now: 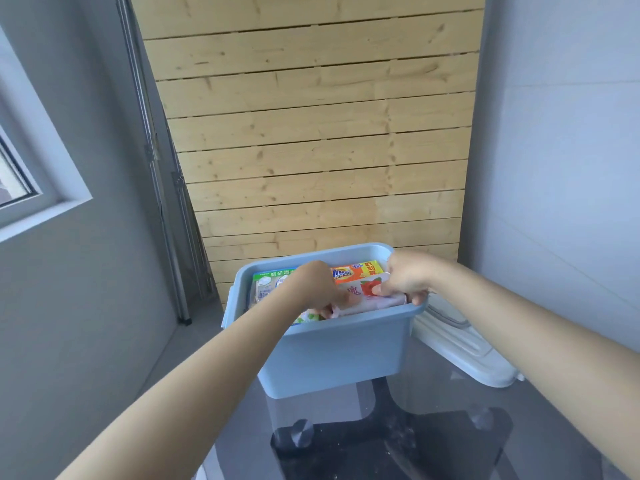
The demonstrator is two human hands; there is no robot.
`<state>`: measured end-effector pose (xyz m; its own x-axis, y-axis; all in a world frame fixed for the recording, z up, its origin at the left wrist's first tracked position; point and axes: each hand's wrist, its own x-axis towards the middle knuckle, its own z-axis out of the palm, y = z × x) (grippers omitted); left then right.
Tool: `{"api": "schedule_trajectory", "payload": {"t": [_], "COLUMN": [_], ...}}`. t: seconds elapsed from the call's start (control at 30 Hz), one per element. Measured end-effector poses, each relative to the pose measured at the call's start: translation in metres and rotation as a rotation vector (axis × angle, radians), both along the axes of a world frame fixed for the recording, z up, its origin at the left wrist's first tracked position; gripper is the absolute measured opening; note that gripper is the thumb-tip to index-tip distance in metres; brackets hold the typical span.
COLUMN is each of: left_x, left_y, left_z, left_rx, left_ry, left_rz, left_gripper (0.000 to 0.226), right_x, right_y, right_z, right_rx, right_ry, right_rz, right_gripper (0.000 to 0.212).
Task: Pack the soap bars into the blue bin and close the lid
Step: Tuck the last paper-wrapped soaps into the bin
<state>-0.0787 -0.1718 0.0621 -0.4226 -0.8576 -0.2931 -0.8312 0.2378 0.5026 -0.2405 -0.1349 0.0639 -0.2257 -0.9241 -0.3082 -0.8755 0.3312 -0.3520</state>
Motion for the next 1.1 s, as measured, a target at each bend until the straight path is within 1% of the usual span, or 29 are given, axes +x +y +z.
{"api": "schedule_trajectory", "payload": {"t": [0.07,0.1,0.13,0.17,0.23,0.27,0.33,0.4,0.47,0.57,0.63,0.7,0.73,0.8,0.87,0.97,1.03,1.1], "left_x": [-0.003,-0.002,-0.002,-0.001,0.002,0.003,0.003,0.002,0.004,0.006,0.006,0.004,0.003,-0.001,-0.007,-0.021,-0.034,-0.050], "left_y": [-0.004,-0.007,-0.010,-0.013,-0.016,-0.016,-0.017,-0.019,-0.018,-0.011,-0.007,-0.002,0.003,0.020,0.039,0.063,0.078,0.095], "left_z": [-0.002,-0.002,-0.003,-0.005,-0.011,-0.014,-0.019,-0.021,-0.023,-0.025,-0.026,-0.024,-0.024,-0.022,-0.022,-0.030,-0.040,-0.049], "left_rx": [-0.091,-0.168,-0.231,-0.253,-0.172,-0.126,-0.084,-0.068,-0.053,-0.050,-0.113,-0.238,-0.285,-0.332,-0.414,-0.576,-0.609,-0.595], "left_ry": [-0.079,-0.115,-0.123,-0.079,0.093,0.173,0.264,0.295,0.314,0.304,0.281,0.234,0.249,0.371,0.478,0.557,0.628,0.659], "left_rz": [-0.002,-0.007,-0.012,-0.015,-0.004,-0.001,0.004,0.016,0.026,0.015,0.024,0.024,0.014,-0.021,-0.026,-0.063,-0.122,-0.167], "left_gripper": [0.035,0.035,0.029,0.023,0.029,0.032,0.032,0.032,0.032,0.030,0.032,0.031,0.029,0.023,0.023,0.025,0.026,0.025], "right_x": [0.003,0.004,0.005,0.005,0.002,-0.002,-0.010,-0.019,-0.023,-0.018,-0.016,-0.016,-0.017,-0.021,-0.026,-0.035,-0.044,-0.057], "right_y": [-0.002,-0.002,-0.003,-0.004,-0.004,-0.006,-0.009,-0.010,-0.011,-0.006,-0.003,0.005,0.012,0.028,0.050,0.084,0.103,0.118], "right_z": [0.000,0.001,0.003,0.004,0.003,-0.001,-0.011,-0.020,-0.027,-0.027,-0.025,-0.028,-0.031,-0.037,-0.040,-0.047,-0.057,-0.068], "right_rx": [0.030,0.034,0.024,-0.002,-0.098,-0.143,-0.182,-0.182,-0.185,-0.215,-0.267,-0.364,-0.437,-0.611,-0.735,-0.792,-0.794,-0.762], "right_ry": [0.106,0.142,0.182,0.229,0.331,0.331,0.191,0.060,0.053,0.075,0.043,0.009,-0.024,-0.120,-0.220,-0.338,-0.328,-0.333], "right_rz": [0.024,0.030,0.034,0.043,0.089,0.133,0.202,0.201,0.182,0.214,0.206,0.189,0.166,0.079,-0.001,-0.082,-0.139,-0.232], "right_gripper": [0.043,0.041,0.038,0.036,0.043,0.044,0.040,0.034,0.028,0.039,0.041,0.041,0.041,0.037,0.030,0.020,0.017,0.015]}}
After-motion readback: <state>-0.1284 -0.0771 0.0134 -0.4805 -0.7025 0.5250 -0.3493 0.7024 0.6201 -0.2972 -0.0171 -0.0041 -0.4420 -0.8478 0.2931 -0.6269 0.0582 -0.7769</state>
